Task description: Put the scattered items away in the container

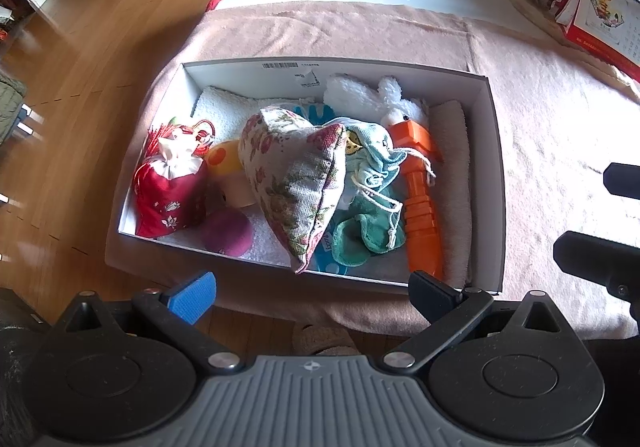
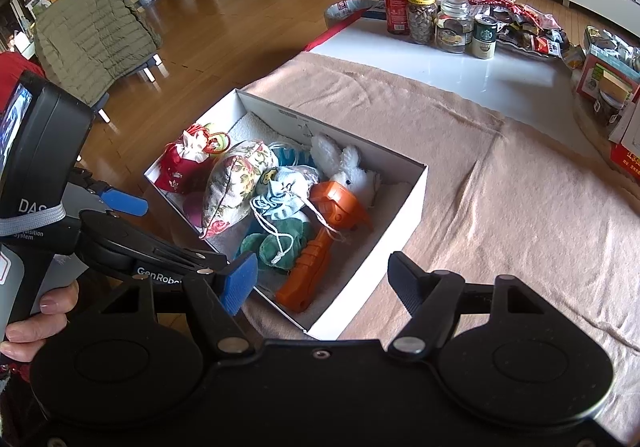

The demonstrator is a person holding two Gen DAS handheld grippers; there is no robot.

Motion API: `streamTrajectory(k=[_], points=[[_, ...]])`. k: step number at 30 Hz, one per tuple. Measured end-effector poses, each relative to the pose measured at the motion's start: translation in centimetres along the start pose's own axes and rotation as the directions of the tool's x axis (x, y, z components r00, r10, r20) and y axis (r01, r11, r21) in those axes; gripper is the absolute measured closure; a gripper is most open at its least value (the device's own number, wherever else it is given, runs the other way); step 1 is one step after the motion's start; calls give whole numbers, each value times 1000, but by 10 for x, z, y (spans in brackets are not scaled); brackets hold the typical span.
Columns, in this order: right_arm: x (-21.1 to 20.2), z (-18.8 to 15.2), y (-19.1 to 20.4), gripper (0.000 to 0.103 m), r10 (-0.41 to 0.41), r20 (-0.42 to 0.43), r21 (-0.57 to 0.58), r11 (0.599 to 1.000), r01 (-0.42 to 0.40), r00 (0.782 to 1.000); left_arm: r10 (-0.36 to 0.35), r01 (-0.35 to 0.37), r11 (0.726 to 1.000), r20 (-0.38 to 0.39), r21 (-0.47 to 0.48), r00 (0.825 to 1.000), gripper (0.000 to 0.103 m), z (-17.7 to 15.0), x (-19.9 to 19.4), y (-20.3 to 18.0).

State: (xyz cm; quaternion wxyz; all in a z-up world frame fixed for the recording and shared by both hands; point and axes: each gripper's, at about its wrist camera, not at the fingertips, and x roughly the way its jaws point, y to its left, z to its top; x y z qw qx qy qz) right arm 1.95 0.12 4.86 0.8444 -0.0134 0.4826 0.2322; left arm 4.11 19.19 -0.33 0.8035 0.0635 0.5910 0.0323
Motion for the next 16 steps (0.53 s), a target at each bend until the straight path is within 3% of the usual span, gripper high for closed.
streamTrajectory(k=[11,16], points=[[0,0,0,34,-2,1,1,1000,2,1000,-7,7,1000,11,9,1000,1,-1,-1,-2],[0,0,0,34,0,0,1,1000,0,1000,32,-32,999,28,20,999,2,-3,0,-7]])
